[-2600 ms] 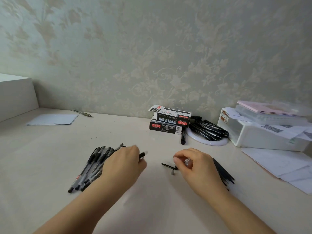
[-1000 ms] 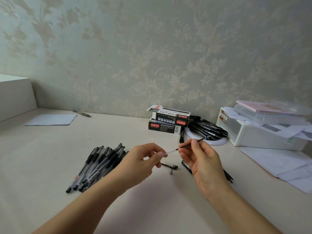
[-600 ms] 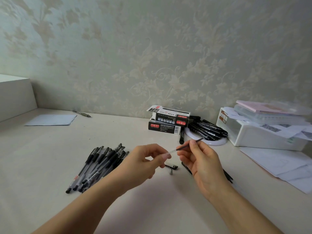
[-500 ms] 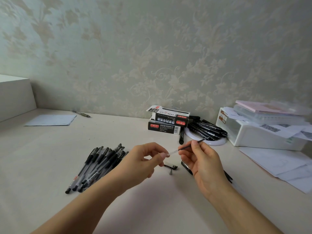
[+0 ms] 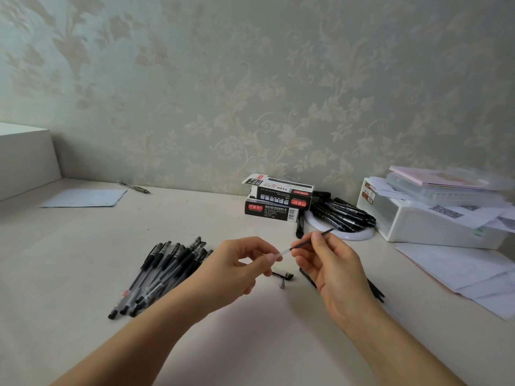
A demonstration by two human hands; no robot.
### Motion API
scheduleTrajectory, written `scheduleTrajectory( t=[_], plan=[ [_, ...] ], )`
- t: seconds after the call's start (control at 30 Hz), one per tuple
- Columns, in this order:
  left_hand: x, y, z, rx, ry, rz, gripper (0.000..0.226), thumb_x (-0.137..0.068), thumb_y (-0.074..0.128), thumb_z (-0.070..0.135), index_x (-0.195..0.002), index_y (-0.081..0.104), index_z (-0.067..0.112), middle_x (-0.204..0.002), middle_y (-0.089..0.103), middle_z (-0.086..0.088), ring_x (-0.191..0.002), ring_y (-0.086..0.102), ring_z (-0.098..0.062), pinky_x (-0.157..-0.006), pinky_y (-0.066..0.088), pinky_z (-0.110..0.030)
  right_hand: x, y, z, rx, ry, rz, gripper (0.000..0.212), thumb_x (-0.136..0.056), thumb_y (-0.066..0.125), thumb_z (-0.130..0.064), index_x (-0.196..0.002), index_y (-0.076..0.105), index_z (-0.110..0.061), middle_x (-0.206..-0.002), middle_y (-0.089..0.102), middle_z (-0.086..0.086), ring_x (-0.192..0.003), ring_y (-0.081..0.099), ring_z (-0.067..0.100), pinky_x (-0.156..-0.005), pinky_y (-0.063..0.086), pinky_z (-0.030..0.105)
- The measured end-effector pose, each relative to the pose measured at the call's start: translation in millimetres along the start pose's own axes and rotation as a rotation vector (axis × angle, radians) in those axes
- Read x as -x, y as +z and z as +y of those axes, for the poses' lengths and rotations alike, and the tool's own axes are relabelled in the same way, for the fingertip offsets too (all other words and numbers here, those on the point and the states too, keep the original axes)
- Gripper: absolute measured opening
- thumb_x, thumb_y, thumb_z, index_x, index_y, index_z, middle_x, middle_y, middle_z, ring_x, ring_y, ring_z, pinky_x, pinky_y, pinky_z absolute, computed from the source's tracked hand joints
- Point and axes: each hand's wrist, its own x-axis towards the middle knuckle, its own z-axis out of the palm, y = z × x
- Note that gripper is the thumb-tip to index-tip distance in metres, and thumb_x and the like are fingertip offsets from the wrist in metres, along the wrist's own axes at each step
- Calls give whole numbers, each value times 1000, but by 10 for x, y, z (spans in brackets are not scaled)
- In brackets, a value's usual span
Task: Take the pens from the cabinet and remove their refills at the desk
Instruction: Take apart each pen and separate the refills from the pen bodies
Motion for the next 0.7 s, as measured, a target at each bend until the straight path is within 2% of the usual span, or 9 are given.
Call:
scheduleTrajectory(
  t=[0.1,0.2,0.27,0.37,0.47,0.57,0.7],
  plan=[
    [1,27,-3,32,12,1,11,-94,60,30,-90,70,32,-76,66,6,-48,46,-12,-46,36,-15,56,38,26,303,-27,-123,21,-96,59,-24,-87,76,-15,-80,74,2,-69,66,8,-68,54,19],
    [1,25,0,44,18,9,6,-93,60,31,-93,67,31,-76,67,5,-47,46,-12,-44,36,-15,120,81,38,690,-128,-197,21,-93,60,-40,-86,76,-28,-71,69,-16,-59,60,-3,-60,48,9],
    [-4,11,-3,56,17,29,4,-94,60,31,-95,64,29,-75,67,5,-46,46,-12,-44,36,-15,131,77,12,812,-220,-178,20,-91,59,-46,-84,73,-33,-76,67,-22,-57,59,-4,-57,43,6],
    [-17,-5,-13,53,16,66,4,-94,59,31,-95,63,30,-75,67,6,-47,47,-13,-46,37,-16,104,15,-33,946,-327,-149,12,-86,69,-41,-87,73,-30,-82,66,-14,-63,56,4,-59,43,11],
    [-22,-8,-22,35,18,69,6,-94,58,32,-94,64,33,-75,67,6,-48,47,-13,-46,37,-17,81,-35,-28,1180,-379,-226,18,-79,79,-36,-91,74,-23,-80,59,-7,-63,51,7,-62,40,12],
    [-14,-6,-31,16,9,57,8,-94,58,32,-95,66,35,-74,66,7,-46,46,-11,-46,37,-15,92,-39,21,1248,-361,-286,18,-80,79,-33,-93,73,-22,-80,56,-9,-66,50,4,-65,40,12],
    [-14,3,-35,-23,-17,41,12,-94,58,31,-92,68,37,-73,65,9,-47,47,-11,-46,37,-15,92,-40,65,1292,-378,-342,4,-85,73,-23,-89,74,-21,-80,59,-7,-68,51,3,-66,36,8]
  ],
)
